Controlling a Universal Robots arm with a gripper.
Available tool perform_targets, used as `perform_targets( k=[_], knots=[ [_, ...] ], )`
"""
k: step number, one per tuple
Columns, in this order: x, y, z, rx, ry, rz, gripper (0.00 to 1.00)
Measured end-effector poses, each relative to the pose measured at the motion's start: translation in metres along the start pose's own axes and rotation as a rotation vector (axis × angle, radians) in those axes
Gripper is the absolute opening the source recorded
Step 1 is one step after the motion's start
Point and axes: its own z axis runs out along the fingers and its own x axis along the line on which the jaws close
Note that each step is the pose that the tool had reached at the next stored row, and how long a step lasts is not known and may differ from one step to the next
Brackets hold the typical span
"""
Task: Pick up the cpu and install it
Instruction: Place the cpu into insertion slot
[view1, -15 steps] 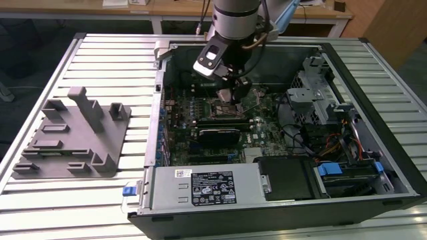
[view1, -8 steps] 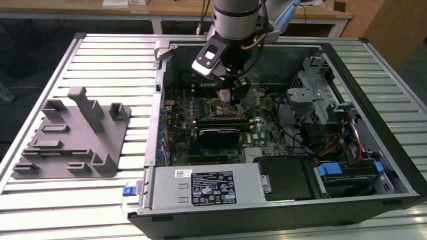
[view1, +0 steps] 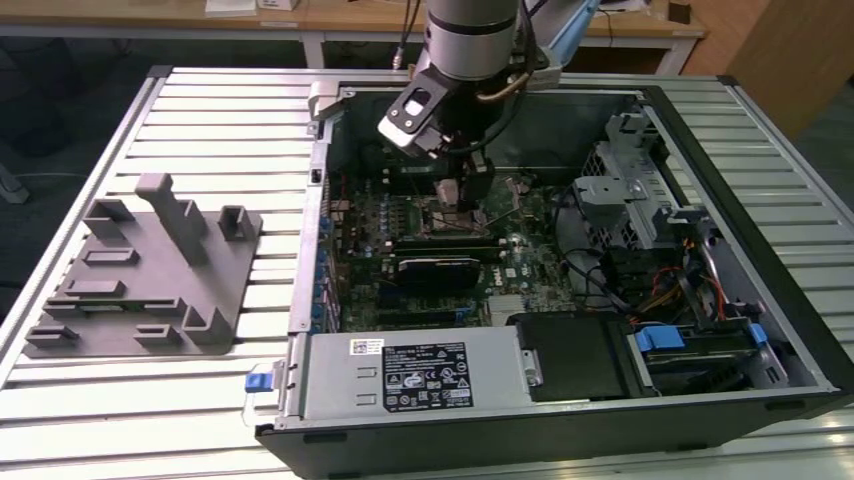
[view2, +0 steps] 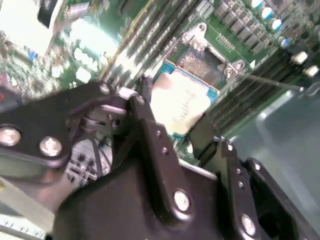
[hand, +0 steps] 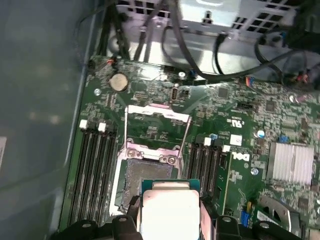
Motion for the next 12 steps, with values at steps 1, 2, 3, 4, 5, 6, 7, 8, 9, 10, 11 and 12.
perform_targets(
  k=[1,2,3,4,5,6,7,8,9,10,11,12],
  knots=[
    [0.0000,0.0000,0.0003,0.0001,-0.0010,0.016,0.54],
    [0.0000,0.0000,0.0006,0.0002,-0.0021,0.032,0.54],
    [0.0000,-0.0001,0.0009,0.0004,-0.0032,0.048,0.54],
    [0.0000,-0.0001,0.0012,0.0005,-0.0043,0.065,0.54],
    [0.0000,-0.0001,0.0016,0.0007,-0.0055,0.082,0.54],
    [0.0000,-0.0001,0.0020,0.0008,-0.0064,0.097,0.54],
    [0.0000,-0.0001,0.0023,0.0009,-0.0069,0.105,0.54],
    [0.0000,-0.0002,0.0026,0.0009,-0.0071,0.107,0.54],
    [0.0000,-0.0002,0.0031,0.0008,-0.0070,0.107,0.54],
    [0.0001,-0.0002,0.0036,0.0009,-0.0071,0.107,0.54],
    [0.0002,-0.0003,0.0041,0.0008,-0.0071,0.106,0.54],
    [0.0004,-0.0003,0.0047,0.0008,-0.0069,0.103,0.54]
  ],
)
